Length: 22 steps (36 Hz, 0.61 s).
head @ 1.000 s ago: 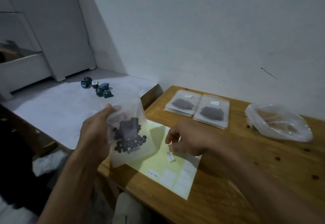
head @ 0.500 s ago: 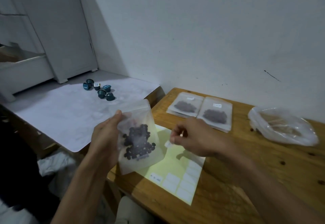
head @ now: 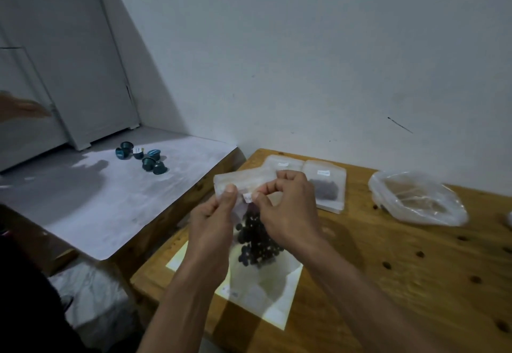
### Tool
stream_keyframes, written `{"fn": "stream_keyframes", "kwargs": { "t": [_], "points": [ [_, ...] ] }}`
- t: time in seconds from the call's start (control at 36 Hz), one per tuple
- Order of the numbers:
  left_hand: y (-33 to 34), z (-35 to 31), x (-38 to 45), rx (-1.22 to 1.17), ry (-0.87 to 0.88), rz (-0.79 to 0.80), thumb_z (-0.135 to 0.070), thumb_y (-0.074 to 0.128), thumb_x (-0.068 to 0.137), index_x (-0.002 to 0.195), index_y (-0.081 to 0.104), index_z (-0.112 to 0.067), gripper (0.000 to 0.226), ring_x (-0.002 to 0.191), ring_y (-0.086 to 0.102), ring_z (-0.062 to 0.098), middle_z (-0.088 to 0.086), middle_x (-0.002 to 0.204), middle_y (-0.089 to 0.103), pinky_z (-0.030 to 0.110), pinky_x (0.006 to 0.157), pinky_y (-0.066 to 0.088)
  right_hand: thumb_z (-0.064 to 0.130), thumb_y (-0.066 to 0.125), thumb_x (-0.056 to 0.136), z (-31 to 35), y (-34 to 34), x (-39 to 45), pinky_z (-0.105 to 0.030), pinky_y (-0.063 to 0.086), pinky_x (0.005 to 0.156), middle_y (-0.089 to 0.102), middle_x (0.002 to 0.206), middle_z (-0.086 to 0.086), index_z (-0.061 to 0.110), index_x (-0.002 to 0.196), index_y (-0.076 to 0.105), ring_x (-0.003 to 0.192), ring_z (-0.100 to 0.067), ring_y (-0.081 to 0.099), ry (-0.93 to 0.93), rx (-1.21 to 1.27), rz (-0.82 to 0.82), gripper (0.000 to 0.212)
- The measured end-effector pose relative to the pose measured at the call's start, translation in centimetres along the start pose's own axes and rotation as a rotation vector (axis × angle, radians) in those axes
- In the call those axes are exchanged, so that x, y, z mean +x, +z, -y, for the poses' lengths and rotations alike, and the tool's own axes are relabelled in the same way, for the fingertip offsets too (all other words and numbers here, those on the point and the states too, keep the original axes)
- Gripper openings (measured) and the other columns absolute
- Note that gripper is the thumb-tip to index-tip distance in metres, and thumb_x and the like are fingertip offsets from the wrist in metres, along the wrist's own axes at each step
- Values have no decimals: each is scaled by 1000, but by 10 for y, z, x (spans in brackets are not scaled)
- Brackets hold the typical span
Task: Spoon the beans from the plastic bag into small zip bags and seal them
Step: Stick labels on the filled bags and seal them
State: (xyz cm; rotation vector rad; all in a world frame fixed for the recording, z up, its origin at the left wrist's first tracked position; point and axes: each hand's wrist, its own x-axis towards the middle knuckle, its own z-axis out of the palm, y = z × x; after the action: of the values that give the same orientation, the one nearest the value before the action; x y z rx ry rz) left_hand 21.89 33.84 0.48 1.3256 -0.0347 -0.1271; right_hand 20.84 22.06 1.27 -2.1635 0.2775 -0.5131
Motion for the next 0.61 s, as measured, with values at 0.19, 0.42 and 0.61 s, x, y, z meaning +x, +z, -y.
{"fn": "stream_keyframes", "kwargs": {
  "t": [0.19, 0.42, 0.61],
  "points": [
    [-1, 2, 3, 78, 51, 2, -14, 68, 91, 93, 77, -14, 9, 90, 75, 27, 10, 90, 78, 43, 79, 56, 34, 71, 89, -1, -3, -4, -19, 34, 89, 47, 122, 12, 31, 94, 56, 120, -7, 42, -22, 34, -31, 16],
    [-1, -2, 23, 228, 36, 72, -20, 69, 90, 105, 74, -9, 18, 95, 74, 22, 5, 96, 79, 47, 83, 58, 27, 82, 80, -11, -7, 7, -36, 60, 82, 66, 99, 3, 39, 114, 39, 89, -11, 67, 214, 471, 11, 56],
    [13, -3, 66, 272, -47, 129, -2, 81, 77, 116, 63, -8, 43, 86, 76, 30, 12, 97, 78, 42, 69, 60, 27, 80, 83, -26, -11, 45, -36, 59, 77, 59, 105, 0, 37, 114, 36, 91, -15, 63, 266, 481, -141, 55]
  ]
}}
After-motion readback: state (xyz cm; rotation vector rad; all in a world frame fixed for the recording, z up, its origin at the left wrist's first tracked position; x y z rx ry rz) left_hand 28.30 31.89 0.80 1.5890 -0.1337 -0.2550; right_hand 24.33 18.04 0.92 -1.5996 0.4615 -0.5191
